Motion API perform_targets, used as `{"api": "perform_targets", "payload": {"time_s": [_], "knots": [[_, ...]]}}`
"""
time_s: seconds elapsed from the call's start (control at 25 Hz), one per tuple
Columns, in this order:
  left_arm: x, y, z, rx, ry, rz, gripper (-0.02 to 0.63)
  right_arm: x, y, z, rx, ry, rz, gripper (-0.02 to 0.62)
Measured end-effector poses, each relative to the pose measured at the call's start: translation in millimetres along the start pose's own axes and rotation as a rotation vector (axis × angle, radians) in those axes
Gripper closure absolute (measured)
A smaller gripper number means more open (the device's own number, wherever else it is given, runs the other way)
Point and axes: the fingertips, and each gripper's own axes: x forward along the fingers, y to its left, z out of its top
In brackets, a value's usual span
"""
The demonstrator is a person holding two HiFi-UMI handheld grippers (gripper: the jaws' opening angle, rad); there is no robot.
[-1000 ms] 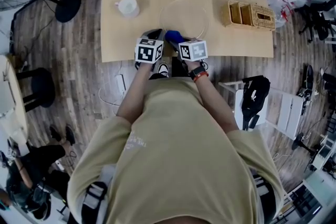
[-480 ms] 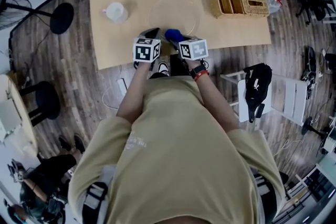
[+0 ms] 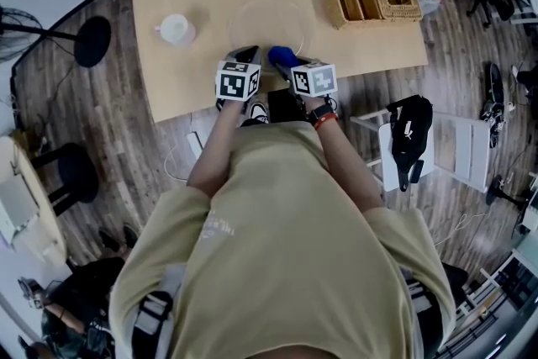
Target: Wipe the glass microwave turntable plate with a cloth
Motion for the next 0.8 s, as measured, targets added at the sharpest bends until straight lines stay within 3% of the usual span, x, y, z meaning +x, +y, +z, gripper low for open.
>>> {"api": "perform_targets", "payload": {"time_s": [0.52, 0.8], "knots": [[23.1, -7.8, 16.8, -0.016, 0.013, -0.056, 0.588, -8.3, -38.1, 17.1, 0.003, -0.005, 0.036, 0.445], [23.8, -6.2, 35.6, -0.014, -0.013, -0.082, 0.588, -6.7, -46.1, 26.6, -0.164, 0.098, 0.093, 0.445]]}}
